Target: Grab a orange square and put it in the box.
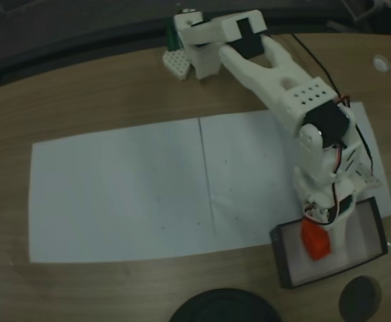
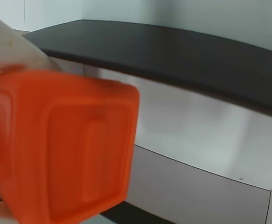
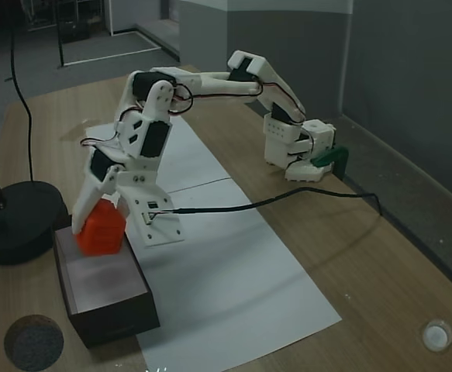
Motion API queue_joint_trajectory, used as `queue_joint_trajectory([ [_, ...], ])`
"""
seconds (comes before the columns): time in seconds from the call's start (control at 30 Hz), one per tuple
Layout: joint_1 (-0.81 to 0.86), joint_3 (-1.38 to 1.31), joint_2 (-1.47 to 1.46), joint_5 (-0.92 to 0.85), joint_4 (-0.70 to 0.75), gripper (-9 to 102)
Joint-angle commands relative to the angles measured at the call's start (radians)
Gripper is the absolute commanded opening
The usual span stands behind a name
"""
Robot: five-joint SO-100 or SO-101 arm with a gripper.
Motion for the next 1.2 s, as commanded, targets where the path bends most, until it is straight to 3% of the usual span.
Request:
queue_joint_trajectory([
  [0.0,-0.003,-0.127,0.069,0.015,0.048,33],
  [0.27,0.008,-0.403,0.080,0.021,0.278,32],
  [0.37,0.021,-0.560,0.114,0.018,0.402,21],
  [0.5,0.106,-0.558,0.305,0.018,0.408,-1],
  [0.7,0.195,-0.187,0.793,0.026,0.403,0],
  [0.97,0.195,0.356,1.391,0.028,0.394,0],
  [1.17,0.196,0.618,1.721,0.020,0.385,0],
])
